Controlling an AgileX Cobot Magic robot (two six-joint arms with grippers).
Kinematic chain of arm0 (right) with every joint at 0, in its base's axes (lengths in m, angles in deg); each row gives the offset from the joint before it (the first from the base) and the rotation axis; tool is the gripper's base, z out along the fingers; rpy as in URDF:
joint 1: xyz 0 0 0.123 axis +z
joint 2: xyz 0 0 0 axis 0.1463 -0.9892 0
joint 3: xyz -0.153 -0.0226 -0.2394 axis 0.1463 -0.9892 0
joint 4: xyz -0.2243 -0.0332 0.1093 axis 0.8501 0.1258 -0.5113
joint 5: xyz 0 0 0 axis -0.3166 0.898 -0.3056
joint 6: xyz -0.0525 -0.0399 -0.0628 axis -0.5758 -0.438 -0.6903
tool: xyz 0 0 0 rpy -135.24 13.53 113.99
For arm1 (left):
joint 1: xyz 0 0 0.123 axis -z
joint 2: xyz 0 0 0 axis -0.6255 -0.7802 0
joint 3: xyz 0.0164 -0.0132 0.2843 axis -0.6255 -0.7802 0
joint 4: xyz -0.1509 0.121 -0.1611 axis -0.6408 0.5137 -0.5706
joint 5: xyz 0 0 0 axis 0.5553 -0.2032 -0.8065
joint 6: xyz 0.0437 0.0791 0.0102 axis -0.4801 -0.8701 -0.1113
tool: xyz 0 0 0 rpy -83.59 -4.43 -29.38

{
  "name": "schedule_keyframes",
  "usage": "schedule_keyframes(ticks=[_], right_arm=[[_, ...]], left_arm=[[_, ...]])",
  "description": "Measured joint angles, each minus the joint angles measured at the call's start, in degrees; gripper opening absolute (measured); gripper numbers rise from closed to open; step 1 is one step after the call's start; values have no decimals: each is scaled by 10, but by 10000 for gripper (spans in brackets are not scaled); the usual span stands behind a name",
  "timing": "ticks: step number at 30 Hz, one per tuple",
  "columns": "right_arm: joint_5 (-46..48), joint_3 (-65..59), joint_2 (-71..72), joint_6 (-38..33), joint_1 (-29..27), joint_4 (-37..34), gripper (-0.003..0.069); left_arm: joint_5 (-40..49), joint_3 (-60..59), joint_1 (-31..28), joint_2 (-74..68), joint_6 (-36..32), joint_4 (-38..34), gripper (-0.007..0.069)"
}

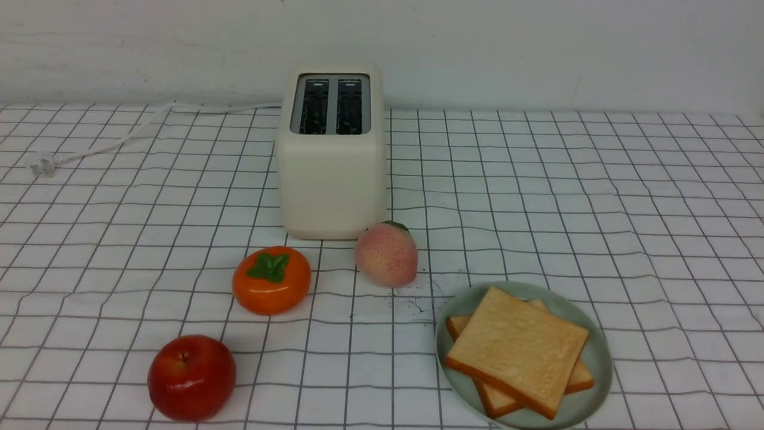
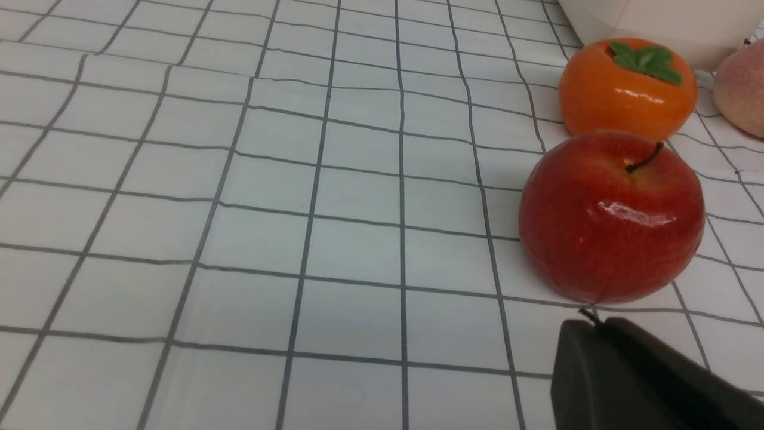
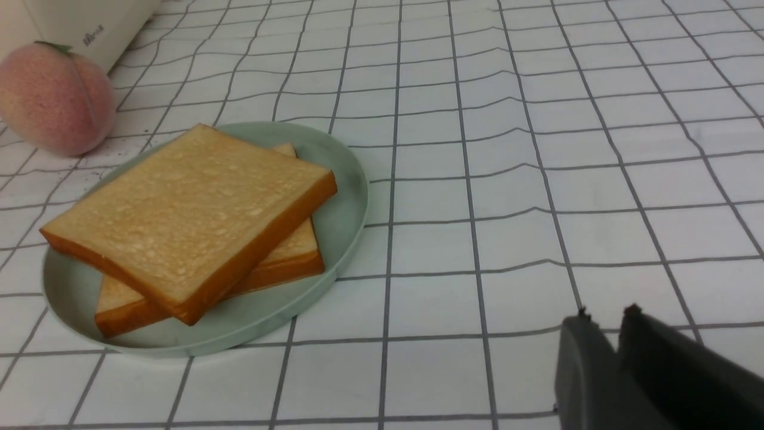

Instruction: Take toasted bread from bread machine on white checkered table place on plate.

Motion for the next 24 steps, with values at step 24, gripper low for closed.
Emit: schedule_keyframes(ticks=[24], right_arm=[[0,0,0,0,0,0,106]], left_arm=[[0,0,0,0,0,0,2]])
